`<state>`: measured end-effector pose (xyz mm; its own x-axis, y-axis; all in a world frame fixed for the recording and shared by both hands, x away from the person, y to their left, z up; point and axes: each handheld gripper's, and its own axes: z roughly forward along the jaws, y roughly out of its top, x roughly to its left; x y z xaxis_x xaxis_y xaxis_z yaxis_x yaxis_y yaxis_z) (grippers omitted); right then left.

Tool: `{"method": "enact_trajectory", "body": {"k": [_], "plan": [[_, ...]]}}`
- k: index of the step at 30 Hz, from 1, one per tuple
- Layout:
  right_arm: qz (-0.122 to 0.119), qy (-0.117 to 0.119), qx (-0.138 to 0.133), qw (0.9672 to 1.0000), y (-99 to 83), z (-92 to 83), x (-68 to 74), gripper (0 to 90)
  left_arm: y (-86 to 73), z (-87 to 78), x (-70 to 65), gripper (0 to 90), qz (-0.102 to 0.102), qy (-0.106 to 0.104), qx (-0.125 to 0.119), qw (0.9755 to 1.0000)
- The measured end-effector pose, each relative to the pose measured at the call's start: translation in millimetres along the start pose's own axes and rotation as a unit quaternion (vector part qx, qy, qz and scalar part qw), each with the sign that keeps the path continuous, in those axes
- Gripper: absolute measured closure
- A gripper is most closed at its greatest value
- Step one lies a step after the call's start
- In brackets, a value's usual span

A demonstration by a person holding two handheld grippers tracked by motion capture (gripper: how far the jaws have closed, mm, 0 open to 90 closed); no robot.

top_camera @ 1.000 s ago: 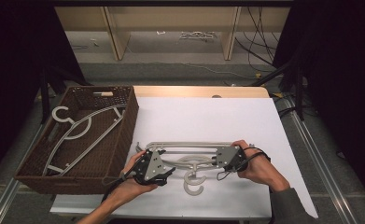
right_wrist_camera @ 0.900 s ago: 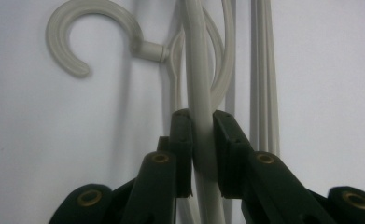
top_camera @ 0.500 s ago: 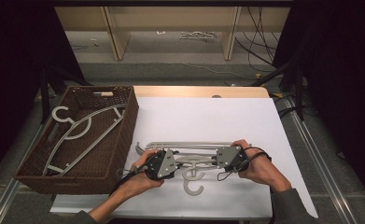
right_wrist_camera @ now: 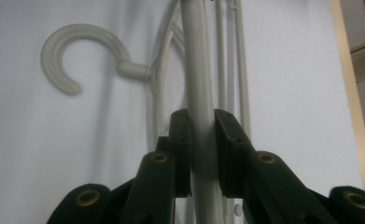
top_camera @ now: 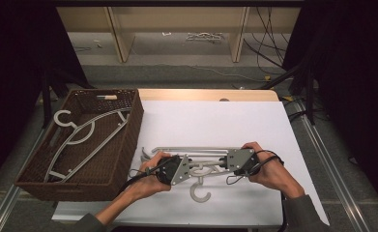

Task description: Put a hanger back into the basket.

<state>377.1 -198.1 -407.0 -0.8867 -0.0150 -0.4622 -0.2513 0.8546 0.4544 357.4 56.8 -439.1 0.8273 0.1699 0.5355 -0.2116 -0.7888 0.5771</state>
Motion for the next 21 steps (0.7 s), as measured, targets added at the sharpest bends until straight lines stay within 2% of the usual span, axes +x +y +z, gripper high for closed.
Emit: {"method": "enact_trajectory", "body": {"k": [3,5,6,7,8,10,13,14,15,16,17,18,19,20,21], "plan": [[0.023,-0.009,-0.011,0.9996,-0.4,-3.7,-2.5,75.7,3.9,-5.1,3.8,78.1,-0.002,0.001,-0.005,1.0],[0.037,-0.03,-0.014,0.9988,-0.2,-6.1,-4.3,74.5,6.8,-8.9,6.0,78.9,-0.009,0.0,-0.013,0.9999],[0.041,-0.033,-0.016,0.9985,-0.1,-6.9,-5.3,74.1,8.1,-10.6,7.6,79.1,-0.015,0.001,-0.017,0.9998],[0.041,-0.042,-0.014,0.9982,-0.5,-7.9,-7.1,72.1,9.0,-12.1,8.5,79.1,-0.019,-0.002,-0.014,0.9997],[0.045,-0.049,-0.022,0.9976,-0.8,-7.9,-8.8,69.3,9.7,-13.9,10.1,79.2,-0.013,0.007,-0.007,0.9999],[0.061,-0.06,-0.023,0.996,-1.6,-10.0,-9.9,67.4,8.3,-14.2,12.6,79.2,-0.025,0.009,-0.007,0.9996],[0.074,-0.064,-0.034,0.9946,-2.2,-13.2,-10.2,61.4,5.0,-13.4,16.7,79.2,-0.051,-0.01,-0.012,0.9986],[0.088,-0.075,-0.035,0.9927,-1.4,-14.1,-10.1,59.1,4.4,-13.7,19.1,79.3,-0.058,-0.016,-0.013,0.9981],[0.094,-0.078,-0.037,0.9918,-1.4,-15.0,-11.1,56.9,3.3,-17.7,20.8,79.2,-0.075,0.009,0.004,0.9971],[0.105,-0.082,-0.039,0.9903,-0.9,-16.0,-10.6,54.3,3.3,-17.7,20.8,79.3,-0.075,0.009,0.004,0.9971],[0.117,-0.091,-0.044,0.988,-0.3,-17.1,-10.8,51.4,1.9,-19.9,25.4,79.3,-0.103,0.008,0.002,0.9946],[0.129,-0.091,-0.048,0.9862,0.4,-18.0,-10.4,49.4,1.1,-21.5,28.7,79.2,-0.116,0.007,0.001,0.9932],[0.142,-0.102,-0.053,0.9833,1.1,-19.2,-11.1,46.5,0.2,-22.9,31.9,79.2,-0.13,0.006,-0.002,0.9915],[0.156,-0.112,-0.058,0.9796,1.8,-20.4,-11.0,45.0,-0.5,-24.9,35.0,79.3,-0.141,0.009,-0.001,0.99],[0.165,-0.117,-0.062,0.9773,2.4,-22.0,-11.2,43.3,-0.7,-26.9,38.7,79.3,-0.146,0.012,0.001,0.9892]]}}
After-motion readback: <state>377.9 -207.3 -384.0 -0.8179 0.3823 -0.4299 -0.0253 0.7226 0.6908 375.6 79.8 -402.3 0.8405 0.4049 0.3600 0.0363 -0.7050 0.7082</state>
